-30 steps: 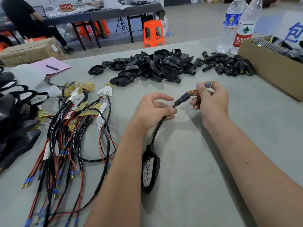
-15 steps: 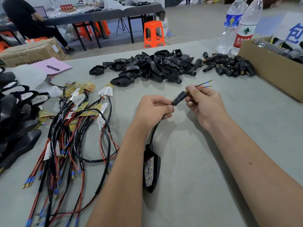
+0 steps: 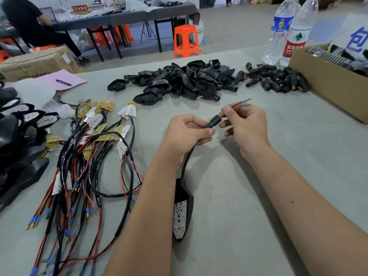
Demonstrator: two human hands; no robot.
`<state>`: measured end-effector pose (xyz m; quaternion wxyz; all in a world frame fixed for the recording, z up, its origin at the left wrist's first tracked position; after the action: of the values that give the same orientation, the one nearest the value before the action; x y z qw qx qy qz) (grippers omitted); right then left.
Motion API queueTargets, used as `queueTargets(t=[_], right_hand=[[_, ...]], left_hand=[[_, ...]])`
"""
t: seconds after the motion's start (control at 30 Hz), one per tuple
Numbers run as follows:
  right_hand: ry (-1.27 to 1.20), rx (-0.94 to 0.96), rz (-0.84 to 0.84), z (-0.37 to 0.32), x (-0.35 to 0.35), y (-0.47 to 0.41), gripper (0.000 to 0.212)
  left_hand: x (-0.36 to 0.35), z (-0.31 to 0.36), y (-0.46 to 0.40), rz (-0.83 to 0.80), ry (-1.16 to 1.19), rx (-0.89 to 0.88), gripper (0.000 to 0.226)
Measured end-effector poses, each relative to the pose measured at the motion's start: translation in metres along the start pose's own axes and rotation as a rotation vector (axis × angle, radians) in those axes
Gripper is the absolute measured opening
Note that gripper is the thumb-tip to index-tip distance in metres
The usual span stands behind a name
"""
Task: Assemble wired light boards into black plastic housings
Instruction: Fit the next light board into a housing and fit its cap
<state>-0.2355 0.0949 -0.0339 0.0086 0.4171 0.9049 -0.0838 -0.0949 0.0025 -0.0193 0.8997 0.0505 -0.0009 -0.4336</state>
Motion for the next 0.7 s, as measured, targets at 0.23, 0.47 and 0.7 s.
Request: queueTargets(t=[0.23,0.47,0.7], right_hand=[[-0.050,0.011,0.110,0.000,0.008,-0.002,0.007],[-0.015,-0.015,0.054,0.000,0.007,-0.002,0.006],[-0.025,-0.028,0.030,0.002,0.008,-0.003,0.006]], left_hand=[[0.002,0.002,0.004,-0.146,0.102,0.130,0.024],[0.011,0.000,0.004,-0.085,0.097,0.155,0.022],[0.011,0.000,0.002,-0.074,0.121,0.133,0.022]])
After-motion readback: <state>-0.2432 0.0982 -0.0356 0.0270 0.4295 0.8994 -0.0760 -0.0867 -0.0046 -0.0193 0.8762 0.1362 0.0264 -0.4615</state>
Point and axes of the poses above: each hand's wrist, its own y-axis away from the middle knuckle, its own x-axis out of the back of the hand, z = x × y, the point moved 3 cm from there along -y, towards the middle knuckle, and after that the axes turned 7 degrees about -z, right-handed, at the moved point
